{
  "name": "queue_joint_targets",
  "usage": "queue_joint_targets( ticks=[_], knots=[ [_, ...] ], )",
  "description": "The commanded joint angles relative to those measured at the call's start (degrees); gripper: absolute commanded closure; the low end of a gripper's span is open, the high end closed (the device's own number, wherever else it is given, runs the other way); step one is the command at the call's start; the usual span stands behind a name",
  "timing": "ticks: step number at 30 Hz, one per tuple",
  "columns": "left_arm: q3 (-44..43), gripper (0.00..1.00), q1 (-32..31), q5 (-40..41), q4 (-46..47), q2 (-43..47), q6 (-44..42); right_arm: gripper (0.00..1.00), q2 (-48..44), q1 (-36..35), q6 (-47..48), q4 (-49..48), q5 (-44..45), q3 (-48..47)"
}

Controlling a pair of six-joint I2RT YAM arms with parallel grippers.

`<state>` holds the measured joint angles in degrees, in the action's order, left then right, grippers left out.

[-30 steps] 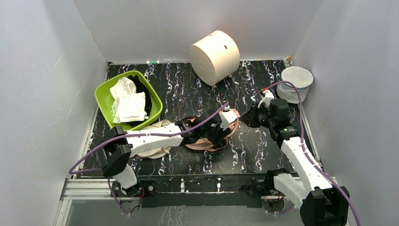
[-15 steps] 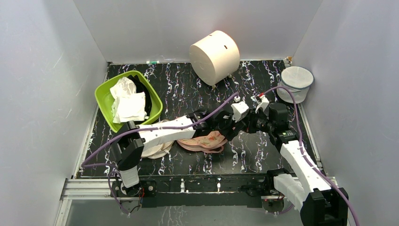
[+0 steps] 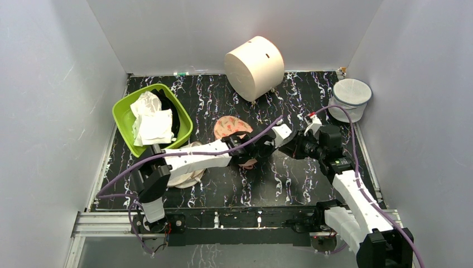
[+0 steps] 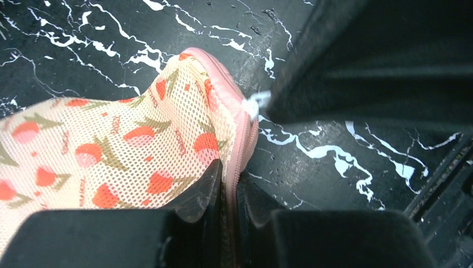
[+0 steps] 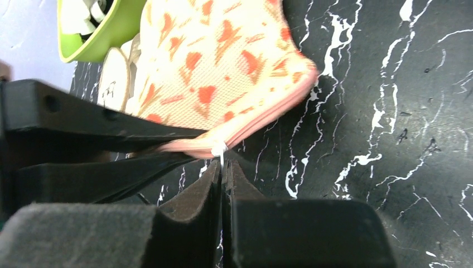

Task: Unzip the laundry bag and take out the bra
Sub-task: Unzip the laundry bag at the center of the board.

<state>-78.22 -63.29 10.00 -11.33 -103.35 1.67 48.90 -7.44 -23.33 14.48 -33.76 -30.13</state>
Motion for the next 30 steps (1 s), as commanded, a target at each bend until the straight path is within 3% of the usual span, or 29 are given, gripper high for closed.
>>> queue_joint_targets(
  ticks=[1,8,18,23,27,30],
  knots=[
    [4.79,1.00,0.27,0.94,-0.13,9.13,-1.75,1.00,-0.50,0.24,-0.44,-3.54,7.46,-0.75],
    [11.20,1.00,0.27,1.24,2.12,15.94,-1.46,1.00,4.89,0.32,-0.79,-7.94,10.42,0.33],
    [14.54,1.00,0.28,-8.45,4.18,22.79,-3.20,1.00,12.33,0.32,-1.39,-12.89,7.74,1.12],
    [15.01,1.00,0.27,-11.93,6.30,21.35,-1.82,1.00,12.45,0.35,-1.88,-12.11,5.71,0.77],
    [14.82,1.00,0.27,-11.52,7.39,17.36,-0.30,1.00,9.25,0.33,-1.65,-5.99,8.04,-1.88],
    [15.13,0.99,0.27,-9.97,8.45,15.01,0.01,0.91,5.01,0.32,-2.06,-2.08,12.39,-3.60]
  ],
)
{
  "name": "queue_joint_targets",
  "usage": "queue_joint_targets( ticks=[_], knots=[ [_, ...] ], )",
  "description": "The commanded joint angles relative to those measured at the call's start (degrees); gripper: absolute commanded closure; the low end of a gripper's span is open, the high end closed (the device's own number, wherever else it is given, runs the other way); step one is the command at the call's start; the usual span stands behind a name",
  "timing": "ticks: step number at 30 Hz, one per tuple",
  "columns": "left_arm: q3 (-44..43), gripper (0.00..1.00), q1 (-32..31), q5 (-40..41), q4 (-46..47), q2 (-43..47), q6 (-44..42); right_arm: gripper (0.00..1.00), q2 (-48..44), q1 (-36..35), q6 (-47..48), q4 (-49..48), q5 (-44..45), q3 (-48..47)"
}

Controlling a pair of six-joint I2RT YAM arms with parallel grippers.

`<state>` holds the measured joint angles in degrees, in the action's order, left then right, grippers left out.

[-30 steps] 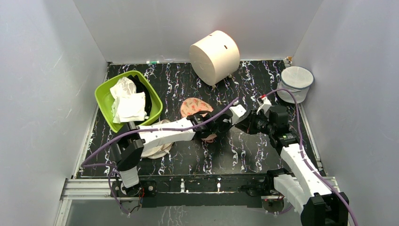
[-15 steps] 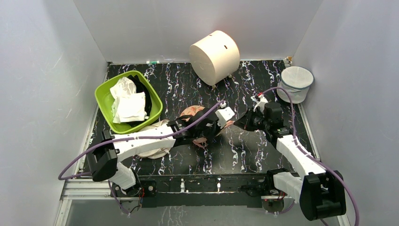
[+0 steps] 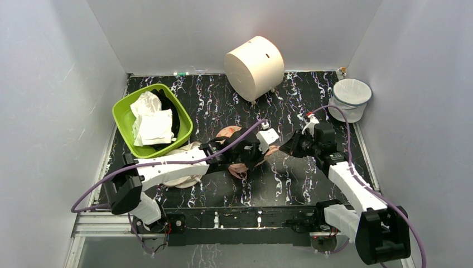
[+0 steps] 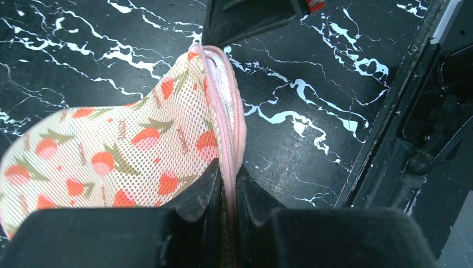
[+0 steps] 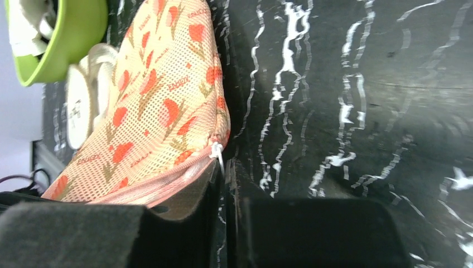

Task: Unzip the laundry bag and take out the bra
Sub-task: Unzip the laundry bag at the center of the board, then open the laundry bag at the center of the board.

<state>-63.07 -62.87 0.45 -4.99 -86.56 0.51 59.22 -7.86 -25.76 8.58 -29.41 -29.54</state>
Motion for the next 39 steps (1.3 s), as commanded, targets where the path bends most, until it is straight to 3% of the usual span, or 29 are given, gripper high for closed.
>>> queue_joint_targets(
  ticks=[1,4,5,13,15,20,27,35,39],
  knots=[
    [-0.04,0.99,-0.15,-0.16,2.40,-2.25,1.00,0.86,-6.56,0.74,0.49,5.74,9.21,-4.88],
    [-0.52,0.98,-0.15,0.51,2.47,-3.69,0.36,0.66,-9.87,0.74,1.03,10.33,14.63,-6.81],
    [-0.75,0.92,-0.11,0.80,2.26,-4.03,0.31,0.61,-10.71,0.78,1.40,11.81,15.97,-7.84],
    [-3.02,0.15,-0.11,-0.21,-2.06,-2.38,0.97,0.34,-14.29,0.74,2.60,14.36,14.38,-10.90],
    [-2.57,0.04,0.12,0.22,-1.83,0.34,1.19,0.29,-13.62,0.74,3.31,14.72,13.31,-11.37],
    [-4.88,0.02,2.16,2.38,-4.25,6.96,-0.58,0.22,-10.21,0.74,5.07,14.49,7.52,-11.97],
    [-9.48,0.01,11.34,5.66,-4.78,15.84,-2.88,0.18,-4.57,-2.81,6.36,15.44,5.25,-13.98],
    [-1.75,0.02,13.30,17.85,8.01,28.44,-9.12,0.16,8.34,-27.15,1.69,16.25,28.64,-21.79],
    [4.81,0.02,13.38,23.05,15.35,34.92,-12.78,0.31,18.16,-36.33,1.63,17.84,36.60,-29.66]
  ],
)
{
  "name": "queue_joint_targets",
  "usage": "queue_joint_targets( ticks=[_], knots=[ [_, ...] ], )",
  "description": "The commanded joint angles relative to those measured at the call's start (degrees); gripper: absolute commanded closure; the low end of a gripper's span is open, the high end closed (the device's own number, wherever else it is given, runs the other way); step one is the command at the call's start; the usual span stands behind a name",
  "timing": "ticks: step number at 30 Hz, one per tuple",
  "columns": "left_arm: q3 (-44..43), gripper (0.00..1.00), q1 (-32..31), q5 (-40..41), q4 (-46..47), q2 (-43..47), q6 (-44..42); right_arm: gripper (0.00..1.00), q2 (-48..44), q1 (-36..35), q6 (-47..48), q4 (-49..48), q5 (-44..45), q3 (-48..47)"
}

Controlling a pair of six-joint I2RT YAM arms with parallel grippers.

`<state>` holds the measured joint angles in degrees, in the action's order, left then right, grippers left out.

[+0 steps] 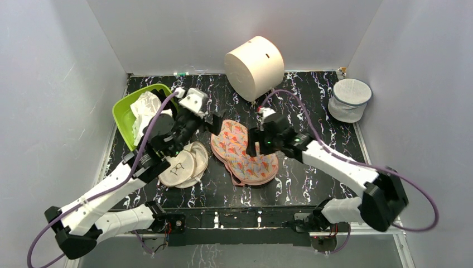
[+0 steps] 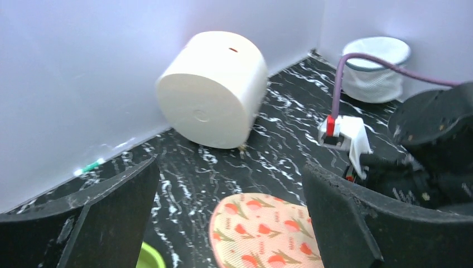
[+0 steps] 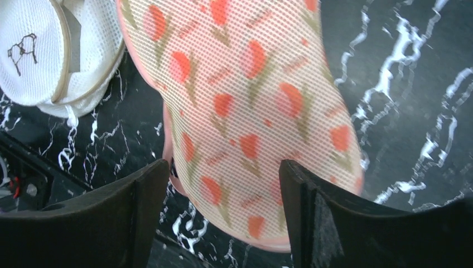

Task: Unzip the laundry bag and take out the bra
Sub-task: Open the laundry bag at the center of the board.

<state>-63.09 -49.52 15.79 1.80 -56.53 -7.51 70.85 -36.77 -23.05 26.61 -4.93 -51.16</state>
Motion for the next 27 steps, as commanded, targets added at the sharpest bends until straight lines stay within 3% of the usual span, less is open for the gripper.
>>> queue_joint_targets(
  ticks=[1,5,17,27],
  knots=[
    [5.84,0.02,0.02,9.17,9.30,6.10,-5.40,0.32,9.33,-9.38,-0.03,0.62,13.55,-10.34],
    [6.97,0.02,-0.05,11.44,6.77,9.95,-5.23,0.33,19.05,-16.75,3.24,4.10,21.28,-19.82],
    [3.54,0.02,-0.03,15.38,-10.21,18.40,-5.02,0.42,42.78,-25.84,4.35,17.39,39.61,-40.61],
    [4.18,0.02,-0.01,16.62,-11.83,21.18,-4.32,0.44,48.99,-28.79,4.06,20.19,45.26,-46.05]
  ],
)
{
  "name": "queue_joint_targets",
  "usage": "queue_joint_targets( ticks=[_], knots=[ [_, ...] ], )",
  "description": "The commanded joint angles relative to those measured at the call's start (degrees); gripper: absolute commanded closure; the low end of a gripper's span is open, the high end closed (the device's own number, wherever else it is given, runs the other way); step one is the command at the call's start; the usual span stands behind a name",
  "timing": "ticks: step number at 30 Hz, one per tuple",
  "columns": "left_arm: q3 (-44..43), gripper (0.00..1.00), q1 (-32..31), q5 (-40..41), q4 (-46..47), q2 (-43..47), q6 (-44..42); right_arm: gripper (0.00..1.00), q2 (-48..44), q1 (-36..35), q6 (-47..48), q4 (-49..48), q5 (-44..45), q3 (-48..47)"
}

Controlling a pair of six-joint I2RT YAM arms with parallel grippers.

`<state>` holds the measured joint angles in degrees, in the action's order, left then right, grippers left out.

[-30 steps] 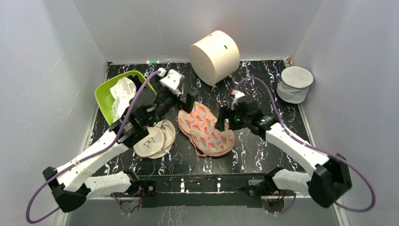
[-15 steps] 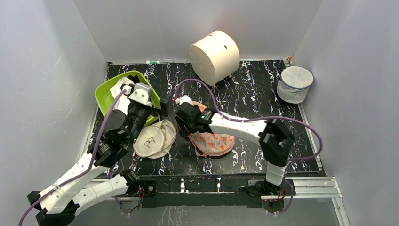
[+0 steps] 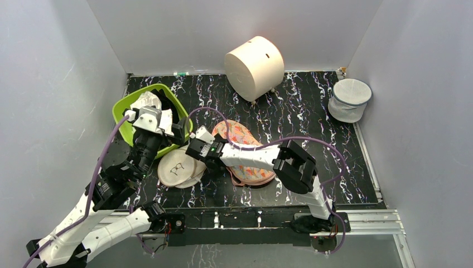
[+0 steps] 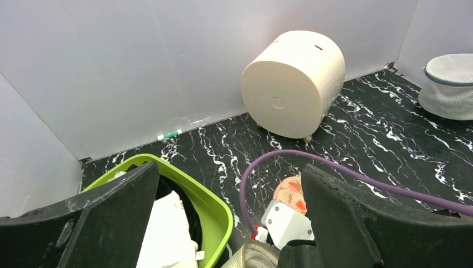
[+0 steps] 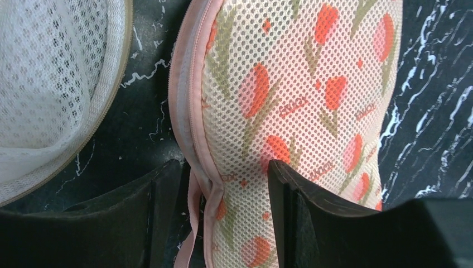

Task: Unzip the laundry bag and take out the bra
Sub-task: Open the laundry bag at the center of the board.

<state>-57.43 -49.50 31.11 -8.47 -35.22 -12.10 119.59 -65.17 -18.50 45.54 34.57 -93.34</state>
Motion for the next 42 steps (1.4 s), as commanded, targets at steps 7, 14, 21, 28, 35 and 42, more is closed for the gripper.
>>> queue_joint_targets(
  ticks=[7,14,21,28,35,42],
  knots=[
    [-0.89,0.02,-0.06,0.64,-1.82,-0.46,1.66,0.62,0.52,-0.48,-0.70,2.49,8.40,-4.07],
    [-1.49,0.02,0.01,0.44,-2.63,-1.05,2.43,0.57,0.82,-0.49,0.05,0.42,6.57,-3.03],
    [-2.18,0.02,-0.04,0.35,-3.54,-0.90,2.63,0.68,2.18,-0.48,0.10,0.14,7.00,-3.91],
    [-2.78,0.02,-0.05,0.11,-3.79,-0.94,2.89,0.91,-2.71,-0.49,0.47,-0.03,4.89,-1.87],
    [-2.26,0.02,-0.06,-0.37,-3.13,-1.48,4.18,1.00,-11.67,1.66,3.18,-4.38,-1.93,5.18],
    [-2.85,0.02,-0.07,-2.05,-4.12,-3.31,6.26,1.00,-21.52,14.66,6.52,-12.31,-27.98,12.19]
  ],
)
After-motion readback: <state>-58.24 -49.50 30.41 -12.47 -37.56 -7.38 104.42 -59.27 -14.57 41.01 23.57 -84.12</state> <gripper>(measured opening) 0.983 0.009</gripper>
